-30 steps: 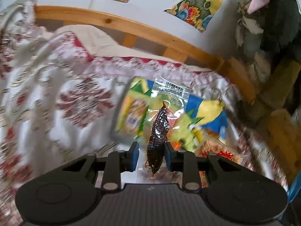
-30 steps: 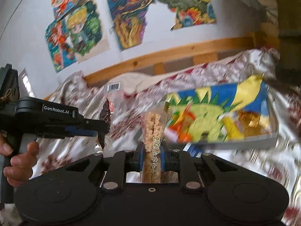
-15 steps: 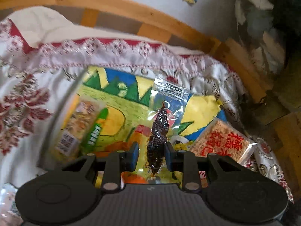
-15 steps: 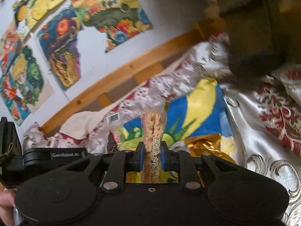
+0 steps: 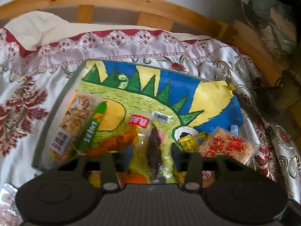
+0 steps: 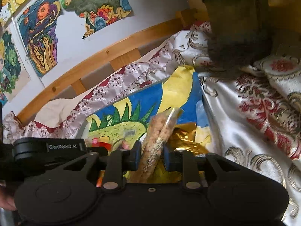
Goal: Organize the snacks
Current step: 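Carry both packets over the dinosaur tray and open both tools to drop them, then lift both tools away from the tray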
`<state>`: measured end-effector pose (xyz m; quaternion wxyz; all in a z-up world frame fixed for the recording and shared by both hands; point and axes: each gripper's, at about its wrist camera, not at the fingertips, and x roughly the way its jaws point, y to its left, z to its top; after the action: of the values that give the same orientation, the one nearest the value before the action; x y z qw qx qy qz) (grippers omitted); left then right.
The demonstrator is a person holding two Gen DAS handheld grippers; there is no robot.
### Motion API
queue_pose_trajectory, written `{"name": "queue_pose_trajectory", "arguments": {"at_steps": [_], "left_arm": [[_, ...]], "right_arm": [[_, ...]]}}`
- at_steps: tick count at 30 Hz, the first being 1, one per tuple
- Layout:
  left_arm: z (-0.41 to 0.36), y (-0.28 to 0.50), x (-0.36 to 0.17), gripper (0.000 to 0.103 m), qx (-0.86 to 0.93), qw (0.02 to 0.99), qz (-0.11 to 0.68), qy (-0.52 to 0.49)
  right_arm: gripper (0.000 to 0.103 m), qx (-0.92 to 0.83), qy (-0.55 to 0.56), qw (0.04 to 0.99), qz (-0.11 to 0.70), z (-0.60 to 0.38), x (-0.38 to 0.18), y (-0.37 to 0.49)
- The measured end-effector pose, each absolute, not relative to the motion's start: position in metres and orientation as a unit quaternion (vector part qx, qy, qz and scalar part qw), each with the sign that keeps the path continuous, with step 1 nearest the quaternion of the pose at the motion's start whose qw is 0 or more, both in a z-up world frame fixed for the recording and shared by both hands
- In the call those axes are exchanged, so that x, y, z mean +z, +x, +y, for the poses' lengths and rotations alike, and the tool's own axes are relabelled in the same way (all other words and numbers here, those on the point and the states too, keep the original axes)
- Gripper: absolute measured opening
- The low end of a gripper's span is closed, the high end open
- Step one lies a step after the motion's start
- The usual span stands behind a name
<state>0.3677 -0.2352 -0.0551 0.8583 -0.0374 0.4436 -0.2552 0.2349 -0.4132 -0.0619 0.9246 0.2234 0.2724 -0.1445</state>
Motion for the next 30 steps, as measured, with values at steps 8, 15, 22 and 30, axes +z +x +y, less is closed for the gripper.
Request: {"name": "queue_pose_trajectory", "arguments": {"at_steps": [8, 15, 22, 30], "left_arm": [[-0.213, 0.341, -0.029, 0.079, -0.235, 0.882, 0.406, -0.040], [-0.174, 0.295, 0.005, 0.100, -0.200, 0.921, 0.333, -0.044], [-0.129, 0.240, 0.033, 0.102, -0.169, 0.937, 0.297, -0.074], [-0.085, 0.174, 0.036, 0.102, -0.148, 0.940, 0.302, -0.061]], "right_arm": [[0.070, -0.160, 0.188, 0.937, 0.247, -0.414, -0.039, 0.217], [0.089, -0.158, 0.156, 0.953, 0.206, -0.399, -0.008, 0.179], [0.102, -0.124, 0.144, 0.970, 0.152, -0.370, 0.025, 0.128], [0.102, -0.068, 0.147, 0.979, 0.125, -0.327, 0.036, 0.065]]}}
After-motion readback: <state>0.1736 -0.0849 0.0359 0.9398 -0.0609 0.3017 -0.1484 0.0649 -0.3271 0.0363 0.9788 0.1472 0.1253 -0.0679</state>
